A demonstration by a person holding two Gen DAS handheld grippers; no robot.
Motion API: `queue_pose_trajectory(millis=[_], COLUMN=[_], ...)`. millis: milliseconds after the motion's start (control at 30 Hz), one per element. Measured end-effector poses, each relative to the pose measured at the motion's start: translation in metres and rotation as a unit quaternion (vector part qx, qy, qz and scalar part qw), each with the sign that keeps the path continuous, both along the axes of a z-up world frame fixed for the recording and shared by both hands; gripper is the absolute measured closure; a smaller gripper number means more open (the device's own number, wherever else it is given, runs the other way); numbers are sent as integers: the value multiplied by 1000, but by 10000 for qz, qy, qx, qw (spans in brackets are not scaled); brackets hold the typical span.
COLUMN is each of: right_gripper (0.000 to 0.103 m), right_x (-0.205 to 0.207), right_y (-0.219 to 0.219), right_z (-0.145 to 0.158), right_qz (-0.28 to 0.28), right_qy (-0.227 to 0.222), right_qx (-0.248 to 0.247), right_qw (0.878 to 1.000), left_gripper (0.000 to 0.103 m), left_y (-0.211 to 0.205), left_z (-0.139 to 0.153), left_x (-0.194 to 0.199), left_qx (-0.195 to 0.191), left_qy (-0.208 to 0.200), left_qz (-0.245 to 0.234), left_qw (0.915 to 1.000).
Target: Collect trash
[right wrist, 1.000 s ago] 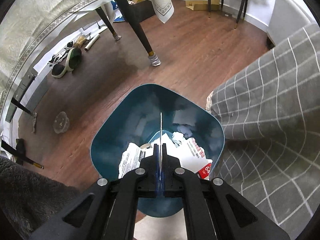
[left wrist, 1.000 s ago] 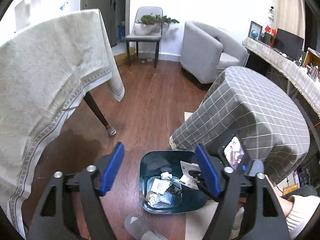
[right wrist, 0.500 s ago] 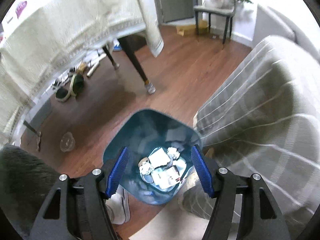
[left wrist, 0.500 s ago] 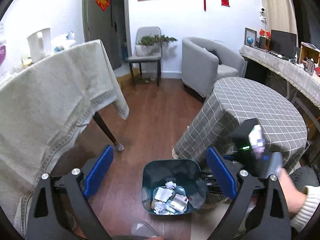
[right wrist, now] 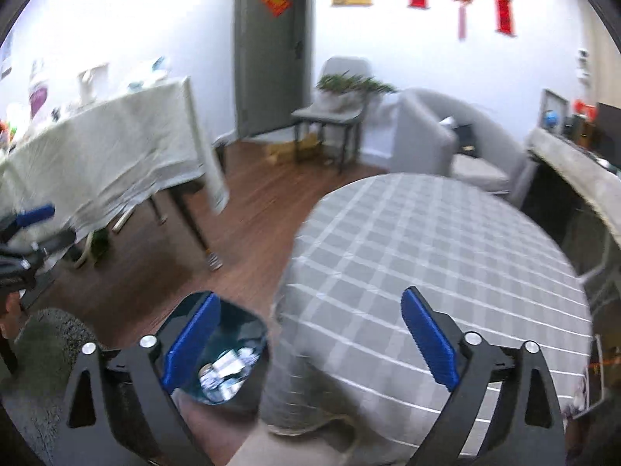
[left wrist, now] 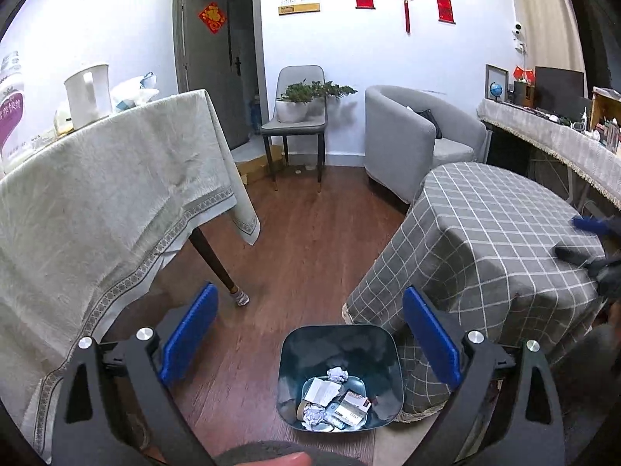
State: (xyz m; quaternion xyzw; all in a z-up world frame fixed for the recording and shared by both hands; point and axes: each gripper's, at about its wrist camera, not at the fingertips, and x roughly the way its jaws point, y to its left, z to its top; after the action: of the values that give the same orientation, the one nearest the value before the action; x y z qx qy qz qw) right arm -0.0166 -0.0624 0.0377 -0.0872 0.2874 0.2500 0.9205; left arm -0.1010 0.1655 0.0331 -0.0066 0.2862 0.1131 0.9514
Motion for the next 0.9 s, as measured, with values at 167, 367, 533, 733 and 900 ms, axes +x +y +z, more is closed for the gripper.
queue_pose_trajectory(millis=[167,367,533,733,900], right_gripper=[4,4,3,3,3], right_x=[-12,-21,-27,-29,-29], right_y=[-62,-104,-101,-105,-103], right_z=[10,2,-10,-11,-9], right_qz=[-772,-1355,-1266,-1026,-859], right_qy=[-257,-330,-361,-269,-219], right_qx=[205,321,223,393,508], right_qw=[9965,9897,9910,9936,9948], left_gripper=[5,5,5,5,5], left_y=[1,-10,-22,-32,-28], left_z=[-9,-12,-14,-17,-18], left_x=[2,8,11,10,11], left_qx=[-186,-196,-39,76,-57], left_qy=[-18,-80,-73,-42,-1], left_qz=[17,-80,-154,-281,-275], left_qw=[9998,9997,9998,9996,9996])
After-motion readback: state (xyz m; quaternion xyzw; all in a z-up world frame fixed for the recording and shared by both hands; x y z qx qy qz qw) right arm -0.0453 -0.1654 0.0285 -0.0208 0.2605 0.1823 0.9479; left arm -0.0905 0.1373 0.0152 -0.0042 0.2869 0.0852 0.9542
